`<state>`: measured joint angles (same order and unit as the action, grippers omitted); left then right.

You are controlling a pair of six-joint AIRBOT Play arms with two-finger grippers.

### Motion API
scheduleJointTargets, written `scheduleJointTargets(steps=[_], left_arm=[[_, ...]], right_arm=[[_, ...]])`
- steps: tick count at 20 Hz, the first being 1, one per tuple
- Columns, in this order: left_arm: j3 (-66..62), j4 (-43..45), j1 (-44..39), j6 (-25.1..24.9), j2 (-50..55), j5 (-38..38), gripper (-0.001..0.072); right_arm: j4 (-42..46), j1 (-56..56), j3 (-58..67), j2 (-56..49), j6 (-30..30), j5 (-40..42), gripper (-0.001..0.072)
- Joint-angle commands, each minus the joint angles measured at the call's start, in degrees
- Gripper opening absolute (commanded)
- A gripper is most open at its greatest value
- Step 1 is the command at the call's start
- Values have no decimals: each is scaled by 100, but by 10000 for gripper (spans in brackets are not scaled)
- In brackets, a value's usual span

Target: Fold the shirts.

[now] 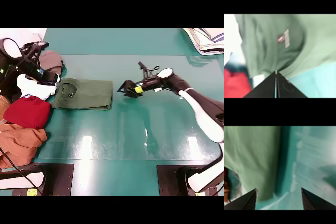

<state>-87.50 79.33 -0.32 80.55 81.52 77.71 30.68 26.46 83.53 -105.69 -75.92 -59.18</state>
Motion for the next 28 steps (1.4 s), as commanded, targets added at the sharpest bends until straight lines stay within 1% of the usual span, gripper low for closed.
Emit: scheduleJointTargets(steps=[1,3,5,7,8,9,10,11,14,16,19,22,24,28], left_arm=[[-225,-621,0,-2,-39,-175,28],[-225,-629,0,-2,-39,-170,28],[-225,-634,0,0,-39,-170,28],[-225,-636,0,0,-39,-166,28],[-225,-654,0,0,-39,-164,28],[-225,-708,0,0,-39,-155,28],[-225,-811,0,0,-39,-122,28],[-225,-918,-13,0,-39,-81,28],[-225,-1082,-129,-2,-42,0,28],[-225,-1080,-321,-2,-42,42,27],[-227,-1086,-673,0,-63,17,28],[-225,-1139,-929,2,-101,31,28],[-227,-1285,-1043,2,-125,35,28],[-225,-1615,-1231,4,-122,15,28]], right_arm=[[-293,424,911,-863,-326,70,629],[-308,627,1447,-1329,-656,66,629],[-426,807,1895,-1707,-804,-15,620],[-413,966,2337,-1961,-824,-52,536],[-396,1029,2535,-2026,-822,9,523],[-348,1075,2651,-2033,-787,127,411],[-245,1086,2811,-2033,-667,175,151],[-52,1080,2973,-2028,-595,164,15],[844,911,3248,-1788,-619,59,16],[1373,638,2935,-1281,-678,55,16],[2271,-28,2111,-251,-903,22,16],[2988,-1001,1056,922,-914,7,16],[3303,-1781,306,1703,-918,2,16],[3388,-3718,-1145,3014,-916,90,16]])
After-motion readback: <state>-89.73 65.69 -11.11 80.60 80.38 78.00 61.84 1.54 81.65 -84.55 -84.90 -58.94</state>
